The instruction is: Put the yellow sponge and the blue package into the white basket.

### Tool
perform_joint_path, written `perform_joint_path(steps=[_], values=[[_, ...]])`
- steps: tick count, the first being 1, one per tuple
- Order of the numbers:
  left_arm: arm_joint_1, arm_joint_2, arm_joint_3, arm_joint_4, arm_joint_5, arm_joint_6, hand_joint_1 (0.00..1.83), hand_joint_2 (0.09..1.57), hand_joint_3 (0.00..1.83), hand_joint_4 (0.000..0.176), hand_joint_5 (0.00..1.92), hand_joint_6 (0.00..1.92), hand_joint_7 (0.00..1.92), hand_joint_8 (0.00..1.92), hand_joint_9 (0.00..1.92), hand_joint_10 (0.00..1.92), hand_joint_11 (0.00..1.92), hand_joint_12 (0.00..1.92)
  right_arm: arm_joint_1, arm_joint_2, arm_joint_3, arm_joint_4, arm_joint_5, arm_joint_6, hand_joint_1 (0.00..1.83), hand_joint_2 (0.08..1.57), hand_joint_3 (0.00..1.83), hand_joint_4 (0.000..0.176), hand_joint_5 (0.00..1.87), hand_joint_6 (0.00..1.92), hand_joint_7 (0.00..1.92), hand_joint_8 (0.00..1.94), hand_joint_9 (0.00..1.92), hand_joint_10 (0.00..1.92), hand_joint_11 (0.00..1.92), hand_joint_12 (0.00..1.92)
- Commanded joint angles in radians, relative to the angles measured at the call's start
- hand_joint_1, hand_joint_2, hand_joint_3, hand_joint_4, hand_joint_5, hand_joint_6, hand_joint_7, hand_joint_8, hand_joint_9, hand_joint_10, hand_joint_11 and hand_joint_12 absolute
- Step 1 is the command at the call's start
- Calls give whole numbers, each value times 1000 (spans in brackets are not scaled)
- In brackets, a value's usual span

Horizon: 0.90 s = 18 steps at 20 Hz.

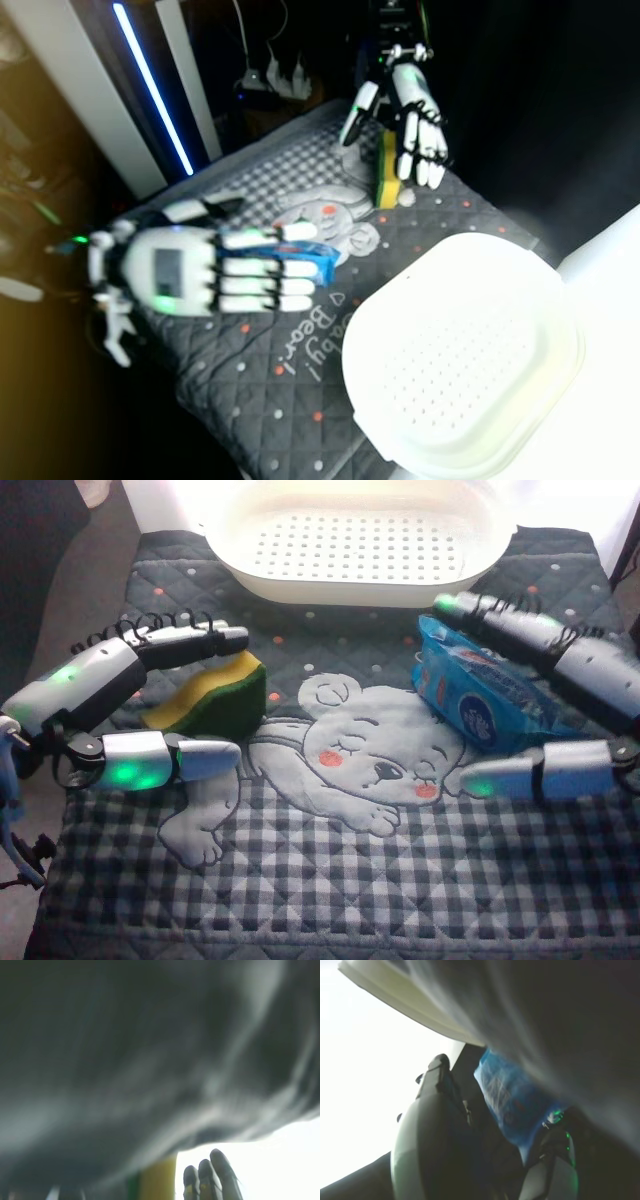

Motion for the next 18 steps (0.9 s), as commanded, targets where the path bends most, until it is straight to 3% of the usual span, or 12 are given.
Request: perform_joint_path(steps=[1,3,5,6,7,8,9,10,13,14,17,18], values=[[-12,-9,5,-2,-94,-12,855,1038,4,0,514,14,428,21,363,33,0,911,5,7,8,16,91,5,718,831,9,176,31,12,0,0,0,0,0,0],[-12,-26,17,-6,-76,-12,876,1032,0,0,567,11,548,23,473,41,0,1052,5,-7,30,14,52,4,779,850,4,176,164,15,140,12,75,12,116,69],[-12,-39,27,-8,-61,-12,860,1043,1,0,704,34,718,40,634,78,40,1392,5,-27,56,14,8,3,974,980,4,176,390,17,400,17,420,10,339,414],[-12,-49,33,-12,-55,-12,1169,1115,4,1,956,754,894,885,799,336,301,1528,5,-48,78,11,-33,3,1527,1096,1,83,674,13,668,15,762,1016,329,905],[-12,-51,34,-14,-54,-12,1169,1115,4,1,956,754,894,885,799,336,301,1528,5,-54,83,9,-43,3,1527,1096,1,83,674,13,668,15,762,1016,329,905],[-12,-53,34,-15,-53,-12,1188,1152,0,29,914,1059,883,1067,847,334,374,1495,5,-58,86,7,-49,3,1587,1118,0,24,816,14,798,22,781,1256,402,918],[-12,-57,36,-16,-50,-12,1197,1161,0,5,846,1138,937,1091,959,310,432,1437,5,-64,90,3,-58,3,1419,1092,16,0,896,681,967,711,1019,1129,630,867],[-12,-60,37,-16,-49,-12,1205,1155,0,0,836,1142,971,1066,1024,250,476,1378,5,-66,92,0,-62,3,1270,1142,1,0,850,978,1002,1012,1128,670,832,909],[-13,-70,50,-16,-41,-13,1244,1093,0,0,979,877,1090,921,1170,231,703,1247,5,-67,104,-13,-63,9,1229,1133,0,0,920,973,1012,1050,1292,287,1043,912],[-20,-71,56,-16,-42,-14,1357,1071,0,0,1045,699,1115,815,1027,959,707,1250,9,-67,110,-19,-60,23,1238,1119,0,0,940,921,1049,1008,1315,264,989,964],[-92,-51,65,10,-76,-14,1375,1120,0,0,885,1057,983,893,919,1242,731,1148,94,-65,117,-90,-22,76,1242,1100,1,0,962,903,1101,899,1339,176,918,910],[-115,-44,67,22,-87,-14,1379,1103,2,0,907,1007,1018,824,968,1187,786,1088,127,-62,117,-113,-14,83,1355,1098,1,0,936,845,1061,824,1074,977,931,802]])
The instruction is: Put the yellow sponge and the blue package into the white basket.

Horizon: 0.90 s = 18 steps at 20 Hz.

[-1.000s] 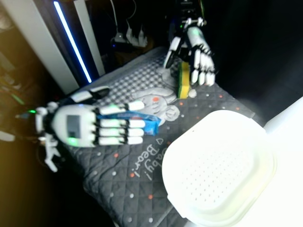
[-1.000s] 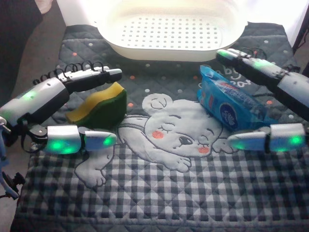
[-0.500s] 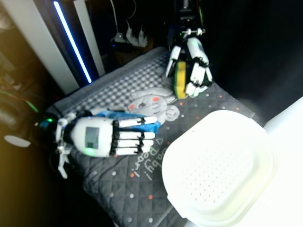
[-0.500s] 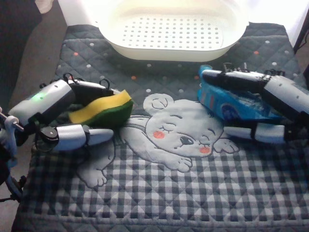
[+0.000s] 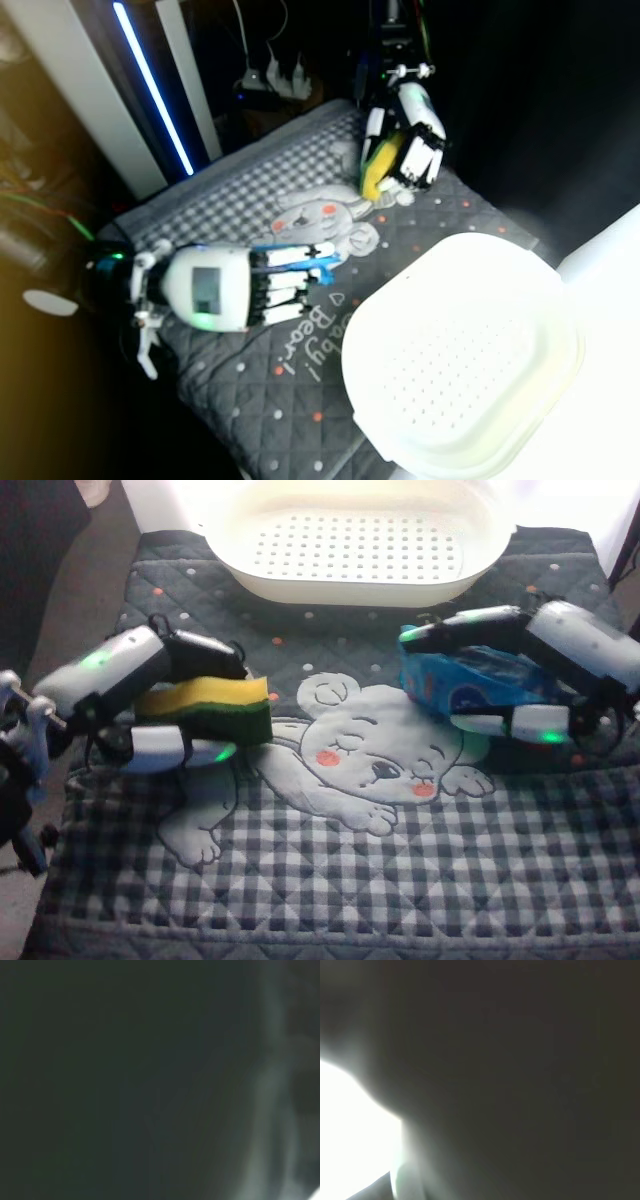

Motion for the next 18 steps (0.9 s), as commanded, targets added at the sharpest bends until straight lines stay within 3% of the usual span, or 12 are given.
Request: perform_joint_path(steps=[1,2,3,6,8,10,12,14,15,16,17,18], values=[[-57,7,4,1,-198,-29,1378,1089,0,0,1042,690,1036,882,951,1247,663,1212,25,4,-3,-20,120,17,1300,1096,2,0,956,779,1117,920,1145,794,983,932],[-92,8,11,21,-200,-29,1378,1089,0,0,1042,690,1036,882,951,1247,663,1212,34,8,-3,-19,144,18,1300,1096,2,0,956,779,1117,920,1145,794,983,932],[-138,7,22,53,-196,-29,1373,1110,6,0,1003,839,985,962,853,1292,498,1228,61,20,-3,-19,162,18,1363,1116,8,0,888,827,1037,911,978,1194,860,902],[-255,-5,54,115,-171,-18,1375,1076,0,0,971,870,1066,754,1078,1058,947,1020,143,33,0,-20,175,-30,1393,1059,0,0,1214,287,1109,748,1033,1207,869,1082],[-326,-23,87,138,-124,-5,1383,1079,1,0,937,945,1069,756,1056,1038,984,879,207,33,12,-15,175,-79,1394,1057,5,0,1039,713,1107,633,1108,1037,992,914],[-405,-63,147,148,-59,-4,1254,1078,0,0,991,877,1143,797,1180,309,955,893,249,20,34,21,172,-130,1398,1039,0,0,1067,730,1207,408,1153,948,1114,652],[-463,-111,216,147,5,-5,1244,1100,1,0,923,977,1113,864,1257,69,937,855,270,-12,90,70,150,-132,1255,1053,2,14,1074,826,1210,597,1398,68,1226,560],[-507,-154,271,147,60,-5,1251,1088,0,0,953,922,1143,819,1282,54,966,842,279,-42,141,117,132,-131,1242,1080,1,14,1015,943,1143,698,1359,19,1205,492],[-546,-196,321,147,115,-5,1376,1061,6,0,994,807,1129,668,1087,1025,933,920,309,-77,195,142,80,-131,1358,1077,17,0,944,890,1077,718,1137,861,1172,424],[-564,-218,346,147,148,-5,1376,1061,6,0,994,807,1129,668,1087,1025,933,920,328,-99,228,147,43,-129,1358,1077,17,0,944,890,1077,718,1137,861,1172,424],[-581,-243,375,148,182,-5,1265,1089,6,0,951,946,1106,812,1102,540,916,855,347,-130,272,147,-5,-117,1244,1097,6,0,957,948,1101,853,1281,247,1146,450],[-593,-272,407,150,221,-5,1265,1089,6,0,951,946,1106,812,1102,540,916,855,353,-161,322,146,-53,-91,1244,1097,6,0,957,948,1101,853,1281,247,1146,450]])
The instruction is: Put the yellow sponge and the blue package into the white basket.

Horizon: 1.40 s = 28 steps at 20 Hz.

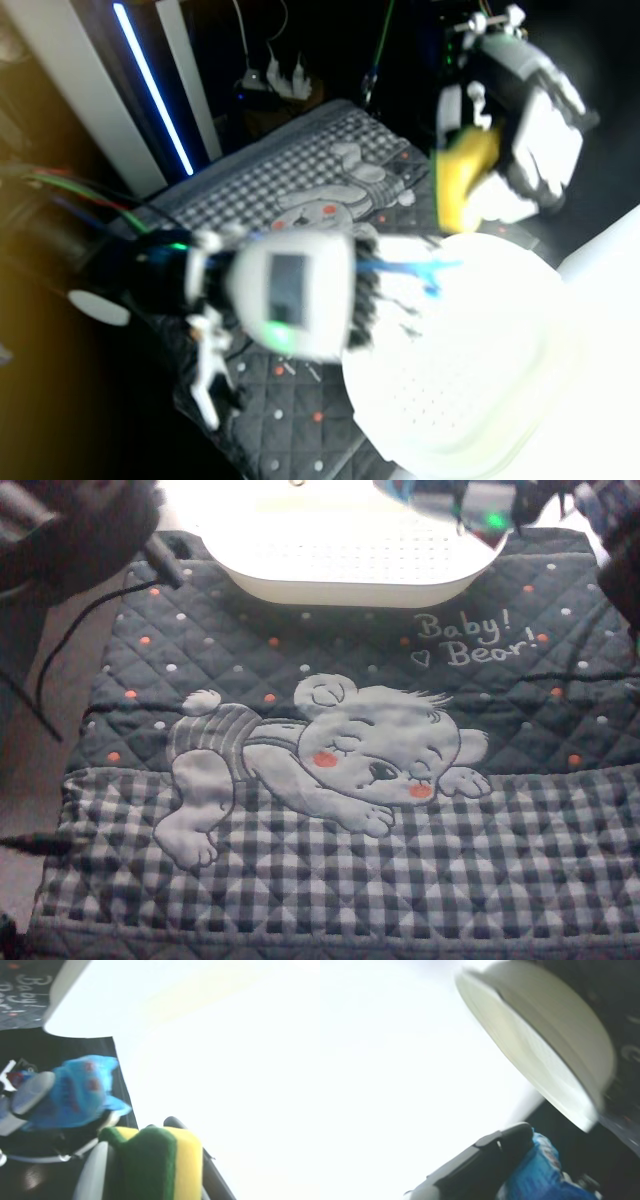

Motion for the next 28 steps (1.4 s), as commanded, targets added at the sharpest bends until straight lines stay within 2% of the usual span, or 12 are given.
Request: perform_joint_path(steps=[1,5,6,8,11,12,13,14,15,16,20,28], values=[[-21,-13,30,-16,-46,-5,1358,1070,5,0,950,883,1105,715,1113,925,935,807,3,-6,29,13,35,22,1357,1098,4,0,910,907,1040,797,1096,965,1144,476],[-71,-134,220,56,125,-123,1378,1083,0,0,948,853,1064,768,1058,1137,921,866,81,-128,226,-111,-192,120,1383,1104,1,0,886,912,1033,791,1019,1187,1017,676],[-76,-178,294,99,149,-206,1375,1095,1,0,923,874,1044,822,1026,1188,904,858,92,-154,266,-134,-232,148,1475,1082,0,0,956,790,1069,676,1088,979,834,1359],[-81,-250,407,165,215,-306,1204,1158,1,0,885,1027,920,1190,1038,284,693,1099,105,-190,317,-162,-304,154,1389,1084,2,0,950,803,1041,813,1065,1090,1065,781],[-76,-264,426,179,272,-306,1212,1183,0,0,839,1016,880,1337,1056,254,649,1404,107,-206,340,-168,-344,160,1383,1100,1,0,895,961,1011,802,1043,1130,1110,593],[-70,-264,426,179,279,-306,1202,1197,3,0,776,1121,877,1330,1027,246,618,1383,107,-206,345,-168,-345,172,1469,1093,0,0,880,958,1010,736,1023,1005,959,1304],[-62,-264,426,179,280,-306,1118,1225,0,0,759,1270,793,572,982,166,586,1222,107,-206,344,-168,-346,172,1379,1124,7,0,872,1097,1032,806,863,1252,569,1022],[-58,-262,426,180,277,-306,1118,1225,0,0,759,1270,793,572,982,166,586,1222,107,-203,342,-168,-346,172,1379,1124,7,0,872,1097,1032,806,863,1252,569,1022],[-57,-257,423,179,272,-306,1077,1193,0,27,511,141,538,41,690,10,382,867,107,-193,336,-168,-346,172,869,1044,0,149,347,101,205,54,111,138,35,280],[-55,-249,416,179,271,-306,1040,1153,0,86,426,29,395,7,530,1,246,897,107,-183,327,-168,-345,172,788,1004,0,171,259,23,83,14,21,27,6,55],[-16,-211,373,176,240,-307,1015,1051,0,146,210,0,105,0,133,1,0,598,72,-136,262,-162,-295,172,650,960,0,176,174,0,12,0,0,0,0,0],[176,92,-21,54,-118,-220,1107,1008,4,156,69,4,0,0,0,0,45,21,-121,116,-72,-96,84,172,621,983,4,176,103,5,0,0,0,0,0,0]])
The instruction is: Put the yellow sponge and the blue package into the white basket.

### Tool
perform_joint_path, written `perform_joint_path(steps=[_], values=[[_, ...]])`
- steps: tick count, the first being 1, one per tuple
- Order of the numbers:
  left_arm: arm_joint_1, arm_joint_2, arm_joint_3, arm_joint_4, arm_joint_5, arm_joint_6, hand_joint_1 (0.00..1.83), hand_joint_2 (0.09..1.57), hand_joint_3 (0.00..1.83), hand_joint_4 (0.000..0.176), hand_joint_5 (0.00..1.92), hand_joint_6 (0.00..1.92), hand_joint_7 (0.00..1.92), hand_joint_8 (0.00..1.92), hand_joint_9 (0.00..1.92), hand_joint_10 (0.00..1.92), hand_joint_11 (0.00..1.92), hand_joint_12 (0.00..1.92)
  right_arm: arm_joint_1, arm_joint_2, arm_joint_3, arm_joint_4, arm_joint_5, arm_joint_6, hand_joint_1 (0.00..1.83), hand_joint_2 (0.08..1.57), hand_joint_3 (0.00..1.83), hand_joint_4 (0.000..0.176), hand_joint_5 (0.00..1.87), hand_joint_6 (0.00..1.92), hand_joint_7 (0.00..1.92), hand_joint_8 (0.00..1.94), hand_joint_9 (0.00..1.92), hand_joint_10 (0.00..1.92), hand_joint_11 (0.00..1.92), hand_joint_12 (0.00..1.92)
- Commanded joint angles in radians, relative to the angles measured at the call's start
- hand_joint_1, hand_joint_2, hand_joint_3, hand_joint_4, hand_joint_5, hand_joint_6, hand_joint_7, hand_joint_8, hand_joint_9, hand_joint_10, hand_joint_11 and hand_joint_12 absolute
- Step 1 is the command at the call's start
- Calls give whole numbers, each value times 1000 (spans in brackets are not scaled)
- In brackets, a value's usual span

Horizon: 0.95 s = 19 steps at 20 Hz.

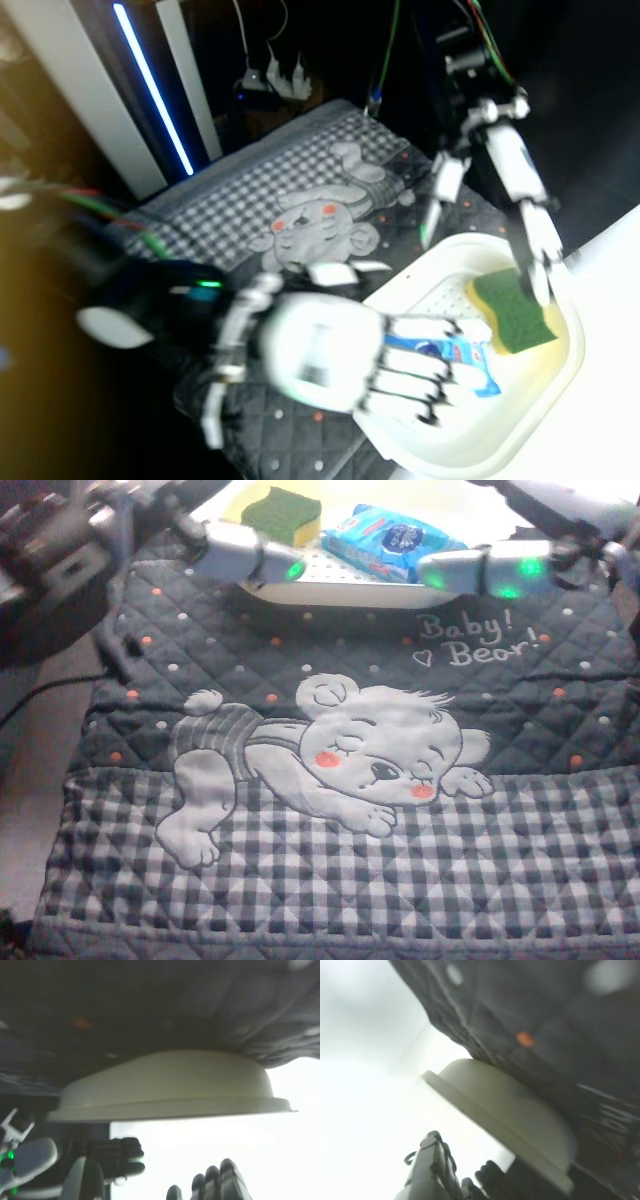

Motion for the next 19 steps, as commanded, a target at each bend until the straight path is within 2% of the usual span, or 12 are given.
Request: perform_joint_path(steps=[1,5,6,9,11,12,14,15,16,17,18,19], values=[[20,42,-38,-21,-209,9,1059,1013,5,171,84,9,12,4,0,0,15,9,-20,37,-31,46,219,6,685,968,0,176,114,8,0,0,0,0,0,0],[186,190,-223,-66,-449,18,1010,1026,9,176,98,8,0,0,0,0,0,0,-173,142,-184,101,448,6,668,990,4,176,126,8,41,12,0,0,0,0],[282,272,-339,-117,-608,70,809,1025,6,176,49,0,0,0,0,0,18,8,-243,209,-277,112,558,6,770,964,0,176,155,14,36,5,0,0,0,0],[391,321,-422,-169,-766,95,775,1038,7,172,75,10,25,8,46,15,70,33,-353,254,-351,148,665,6,717,1069,9,176,147,3,128,10,0,0,0,0],[477,355,-483,-206,-861,121,785,1086,19,143,27,1,6,1,49,8,52,32,-434,277,-398,178,728,6,611,1124,20,154,91,1,98,1,0,0,0,0],[519,371,-513,-226,-905,137,774,1113,9,145,13,0,0,0,34,2,35,32,-468,287,-419,191,758,6,594,1118,14,159,70,0,60,0,0,0,0,0],[606,404,-571,-266,-998,168,718,1099,0,109,6,2,0,0,25,1,63,53,-523,311,-461,211,809,6,576,1005,0,166,34,0,44,0,0,0,0,0],[648,416,-593,-288,-1043,175,677,1075,6,99,4,1,0,0,9,0,12,213,-548,328,-485,215,834,6,560,978,0,173,27,0,42,0,0,0,0,0],[668,418,-601,-302,-1062,179,653,1098,17,106,19,6,0,0,1,0,2,243,-566,334,-496,216,842,6,608,988,0,175,21,0,45,1,0,0,0,0],[682,418,-605,-313,-1071,181,699,1108,9,105,48,6,0,0,0,0,0,107,-583,337,-504,221,846,5,733,975,0,164,64,15,57,5,0,0,0,0],[703,417,-612,-329,-1077,183,753,1102,2,99,67,9,0,0,0,0,0,84,-615,336,-513,239,854,5,723,1001,2,161,61,11,31,1,0,0,0,0],[726,417,-622,-343,-1083,185,751,1120,6,86,70,5,0,0,0,0,0,16,-636,335,-521,252,861,5,725,1017,8,173,68,11,34,3,0,0,0,0]])
